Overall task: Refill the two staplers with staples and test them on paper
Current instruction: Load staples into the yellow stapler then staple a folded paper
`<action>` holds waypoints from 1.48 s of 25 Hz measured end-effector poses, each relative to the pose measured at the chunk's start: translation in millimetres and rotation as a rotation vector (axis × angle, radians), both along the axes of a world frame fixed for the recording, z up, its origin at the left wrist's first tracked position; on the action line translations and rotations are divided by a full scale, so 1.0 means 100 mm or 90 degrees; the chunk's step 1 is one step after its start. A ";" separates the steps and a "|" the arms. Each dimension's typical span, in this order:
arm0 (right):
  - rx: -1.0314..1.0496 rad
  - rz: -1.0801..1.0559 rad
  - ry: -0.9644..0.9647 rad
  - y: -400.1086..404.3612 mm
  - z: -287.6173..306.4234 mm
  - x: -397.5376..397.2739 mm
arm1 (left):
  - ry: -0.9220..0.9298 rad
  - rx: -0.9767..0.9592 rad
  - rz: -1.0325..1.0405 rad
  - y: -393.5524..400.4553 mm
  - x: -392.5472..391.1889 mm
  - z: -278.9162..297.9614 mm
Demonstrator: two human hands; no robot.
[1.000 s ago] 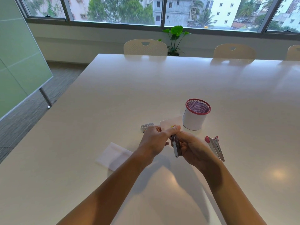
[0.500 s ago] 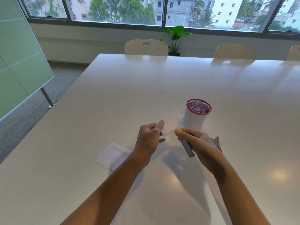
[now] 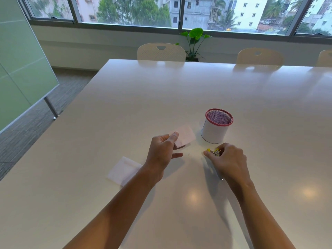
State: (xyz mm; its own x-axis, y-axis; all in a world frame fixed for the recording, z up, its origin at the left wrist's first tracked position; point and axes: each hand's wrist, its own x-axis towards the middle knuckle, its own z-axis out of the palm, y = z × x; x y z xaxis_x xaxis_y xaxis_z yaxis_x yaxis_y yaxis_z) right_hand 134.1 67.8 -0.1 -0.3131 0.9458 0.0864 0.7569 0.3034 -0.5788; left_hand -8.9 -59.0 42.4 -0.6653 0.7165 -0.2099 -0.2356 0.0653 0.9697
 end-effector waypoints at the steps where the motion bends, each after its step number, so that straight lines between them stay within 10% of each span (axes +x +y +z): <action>1: -0.005 0.000 0.001 -0.02 0.01 -0.02 | 0.000 -0.001 -0.001 -0.01 0.00 0.00; 15: 0.131 0.012 -0.049 -0.07 0.08 -0.04 | 0.008 -0.008 -0.007 -0.08 -0.04 0.03; 21: 0.182 0.355 0.128 -0.27 0.25 -0.15 | 0.032 -0.037 -0.038 -0.10 -0.09 0.04; 28: 0.230 0.412 0.188 -0.29 0.24 -0.21 | 0.020 -0.060 -0.065 -0.10 -0.14 0.02; 37: -0.062 0.278 0.383 -0.33 0.28 -0.31 | -0.001 -0.034 -0.017 -0.07 -0.13 0.07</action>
State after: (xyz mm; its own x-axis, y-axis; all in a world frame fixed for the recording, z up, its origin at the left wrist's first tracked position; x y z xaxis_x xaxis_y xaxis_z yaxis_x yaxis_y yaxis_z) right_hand 103.4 35.0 27.5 -0.5867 0.7587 0.2832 0.1237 0.4295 -0.8946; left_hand -22.3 -65.9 49.9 -0.6460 0.7216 -0.2488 -0.2345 0.1225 0.9644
